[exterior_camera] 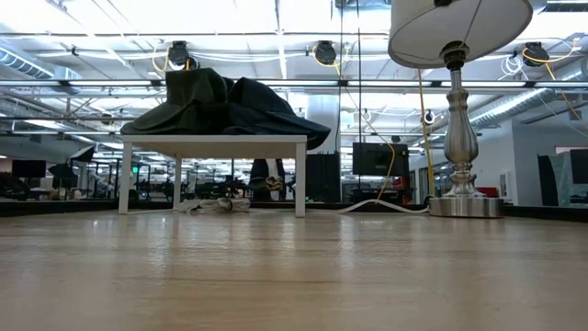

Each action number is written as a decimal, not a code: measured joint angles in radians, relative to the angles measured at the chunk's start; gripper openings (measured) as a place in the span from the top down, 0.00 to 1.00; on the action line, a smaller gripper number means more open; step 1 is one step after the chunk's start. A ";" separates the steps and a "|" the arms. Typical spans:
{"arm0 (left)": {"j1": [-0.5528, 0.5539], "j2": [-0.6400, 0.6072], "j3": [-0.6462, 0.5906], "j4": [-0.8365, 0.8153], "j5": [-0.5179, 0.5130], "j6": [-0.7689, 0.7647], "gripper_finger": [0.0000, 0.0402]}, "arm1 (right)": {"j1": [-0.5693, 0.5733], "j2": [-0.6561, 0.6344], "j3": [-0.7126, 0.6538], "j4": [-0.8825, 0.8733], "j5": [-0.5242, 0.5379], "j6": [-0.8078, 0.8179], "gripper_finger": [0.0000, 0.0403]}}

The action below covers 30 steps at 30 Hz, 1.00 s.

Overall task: Pick & Place hat
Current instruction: Return to Home Position

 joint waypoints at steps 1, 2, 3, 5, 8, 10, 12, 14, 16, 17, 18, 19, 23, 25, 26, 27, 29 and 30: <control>-0.015 -0.024 -0.048 0.041 0.005 0.006 0.38 | 0.001 0.000 -0.034 0.042 -0.003 -0.017 0.37; -0.026 -0.052 -0.099 0.099 0.010 0.013 0.38 | 0.005 0.000 -0.067 0.081 -0.003 -0.037 0.37; -0.036 -0.083 -0.155 0.165 0.017 0.018 0.38 | 0.009 0.000 -0.097 0.113 -0.003 -0.058 0.37; -0.053 -0.145 -0.274 0.267 0.024 0.020 0.38 | 0.018 0.000 -0.153 0.180 -0.007 -0.096 0.37; -0.065 -0.237 -0.457 0.412 0.056 0.026 0.38 | 0.027 0.000 -0.233 0.260 -0.029 -0.137 0.37; -0.068 -0.296 -0.569 0.509 0.091 0.027 0.38 | 0.027 0.000 -0.280 0.308 -0.033 -0.141 0.37; -0.074 -0.357 -0.682 0.620 0.125 0.033 0.38 | 0.027 0.000 -0.322 0.337 -0.029 -0.124 0.37; -0.079 -0.413 -0.797 0.716 0.149 0.038 0.38 | 0.027 0.000 -0.360 0.338 -0.029 -0.090 0.37; -0.083 -0.468 -0.908 0.805 0.157 0.030 0.38 | 0.027 0.000 -0.395 0.339 -0.029 -0.052 0.37; -0.084 -0.495 -0.959 0.846 0.156 0.022 0.38 | 0.027 0.000 -0.414 0.353 -0.030 -0.038 0.37; -0.084 -0.521 -1.006 0.892 0.157 0.014 0.38 | 0.027 0.000 -0.433 0.372 -0.044 -0.025 0.37; -0.084 -0.547 -1.053 0.935 0.157 0.009 0.38 | 0.026 0.000 -0.453 0.392 -0.073 -0.016 0.37; -0.084 -0.631 -1.228 1.073 0.156 -0.009 0.38 | 0.025 0.000 -0.552 0.493 -0.174 0.021 0.37; -0.084 -0.669 -1.305 1.132 0.157 -0.009 0.38 | 0.025 -0.001 -0.600 0.558 -0.206 0.036 0.37; -0.084 -0.683 -1.341 1.159 0.156 -0.009 0.38 | 0.025 -0.002 -0.625 0.587 -0.219 0.042 0.37; -0.084 -0.697 -1.379 1.175 0.156 -0.009 0.38 | 0.025 -0.002 -0.646 0.610 -0.236 0.044 0.37; -0.084 -0.723 -1.446 1.208 0.155 -0.011 0.38 | 0.025 -0.002 -0.681 0.646 -0.239 0.050 0.37; -0.084 -0.735 -1.474 1.238 0.155 -0.011 0.38 | 0.025 -0.006 -0.695 0.656 -0.238 0.051 0.37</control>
